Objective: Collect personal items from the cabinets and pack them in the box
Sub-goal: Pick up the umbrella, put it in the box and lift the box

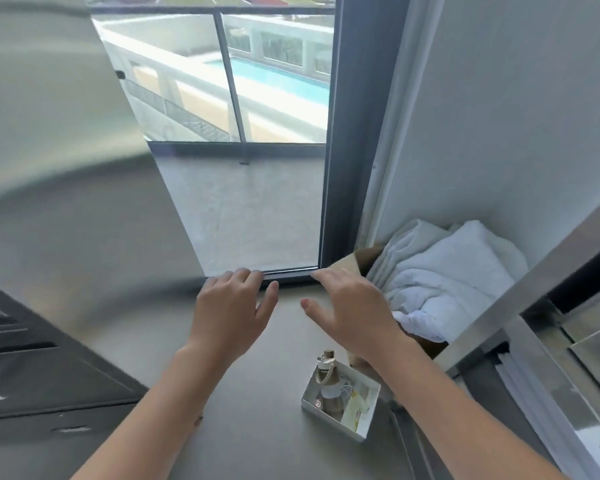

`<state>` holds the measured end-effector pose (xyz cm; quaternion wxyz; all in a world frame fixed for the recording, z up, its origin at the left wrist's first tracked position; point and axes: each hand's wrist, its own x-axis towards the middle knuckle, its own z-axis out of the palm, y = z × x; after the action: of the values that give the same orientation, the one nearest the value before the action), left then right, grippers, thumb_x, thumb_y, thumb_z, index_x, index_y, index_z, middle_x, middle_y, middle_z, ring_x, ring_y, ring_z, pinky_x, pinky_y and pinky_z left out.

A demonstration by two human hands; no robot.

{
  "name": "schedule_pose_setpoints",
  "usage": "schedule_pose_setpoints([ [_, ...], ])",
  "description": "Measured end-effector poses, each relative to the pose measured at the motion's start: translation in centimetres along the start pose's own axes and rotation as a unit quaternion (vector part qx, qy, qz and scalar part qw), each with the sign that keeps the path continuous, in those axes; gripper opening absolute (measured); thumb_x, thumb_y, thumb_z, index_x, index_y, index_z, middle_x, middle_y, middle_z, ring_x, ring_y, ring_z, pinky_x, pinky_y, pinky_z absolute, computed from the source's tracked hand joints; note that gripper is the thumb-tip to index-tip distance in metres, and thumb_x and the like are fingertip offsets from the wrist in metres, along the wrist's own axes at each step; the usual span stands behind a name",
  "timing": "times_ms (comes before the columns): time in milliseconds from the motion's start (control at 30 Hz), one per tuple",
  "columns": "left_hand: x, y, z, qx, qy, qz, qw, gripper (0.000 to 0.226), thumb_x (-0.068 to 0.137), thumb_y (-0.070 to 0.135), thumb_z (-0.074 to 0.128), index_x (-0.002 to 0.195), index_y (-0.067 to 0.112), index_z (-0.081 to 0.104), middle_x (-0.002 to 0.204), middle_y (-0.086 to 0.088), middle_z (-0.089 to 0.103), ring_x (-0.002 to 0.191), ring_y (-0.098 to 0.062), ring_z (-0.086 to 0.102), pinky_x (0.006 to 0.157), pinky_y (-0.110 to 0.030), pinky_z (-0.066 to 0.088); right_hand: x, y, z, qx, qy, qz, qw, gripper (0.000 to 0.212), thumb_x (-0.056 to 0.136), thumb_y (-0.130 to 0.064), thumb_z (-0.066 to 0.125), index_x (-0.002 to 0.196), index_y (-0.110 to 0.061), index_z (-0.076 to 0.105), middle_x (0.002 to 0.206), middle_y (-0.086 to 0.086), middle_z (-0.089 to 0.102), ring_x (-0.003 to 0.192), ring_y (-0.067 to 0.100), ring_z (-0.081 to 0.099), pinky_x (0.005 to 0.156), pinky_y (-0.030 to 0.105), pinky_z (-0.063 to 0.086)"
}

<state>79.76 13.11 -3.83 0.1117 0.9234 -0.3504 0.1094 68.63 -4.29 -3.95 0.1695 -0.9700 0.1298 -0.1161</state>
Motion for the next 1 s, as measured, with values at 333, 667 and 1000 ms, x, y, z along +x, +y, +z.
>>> schedule_pose_setpoints([
  [333,-5.6,-6.7,-8.4,0.094,0.082,-0.174,0.977,0.047,0.096,0.048,0.032,0.090,0.017,0.067,0.085,0.001,0.069,0.075,-0.024,0.062,0.070,-0.037,0.043,5.6,-10.6,-1.2,0.030,-0.027,-0.207,0.978,0.054,0.096,-0.054,0.058,0.139,-0.022,0.059,0.139,-0.009,0.063,0.131,0.016,0.053,0.103,0.029,0.040],
  [667,-23.8,-6.4,-12.2,0.134,0.075,-0.477,0.865,0.051,0.095,0.051,0.028,0.096,0.017,0.067,0.094,0.001,0.069,0.087,-0.025,0.064,0.080,-0.040,0.046,1.7,-24.2,4.3,0.084,-0.149,-0.472,0.865,0.061,0.098,-0.060,0.051,0.146,-0.023,0.052,0.146,-0.008,0.057,0.136,0.015,0.048,0.106,0.030,0.039],
  [1000,-46.4,-0.6,-20.8,0.216,0.116,-0.664,0.707,0.055,0.096,0.052,0.026,0.099,0.015,0.067,0.095,-0.001,0.069,0.085,-0.026,0.065,0.076,-0.041,0.046,-17.1,-40.4,4.7,0.129,-0.211,-0.660,0.709,0.055,0.093,-0.053,0.060,0.138,-0.021,0.058,0.131,-0.004,0.065,0.125,0.022,0.057,0.098,0.033,0.045],
])
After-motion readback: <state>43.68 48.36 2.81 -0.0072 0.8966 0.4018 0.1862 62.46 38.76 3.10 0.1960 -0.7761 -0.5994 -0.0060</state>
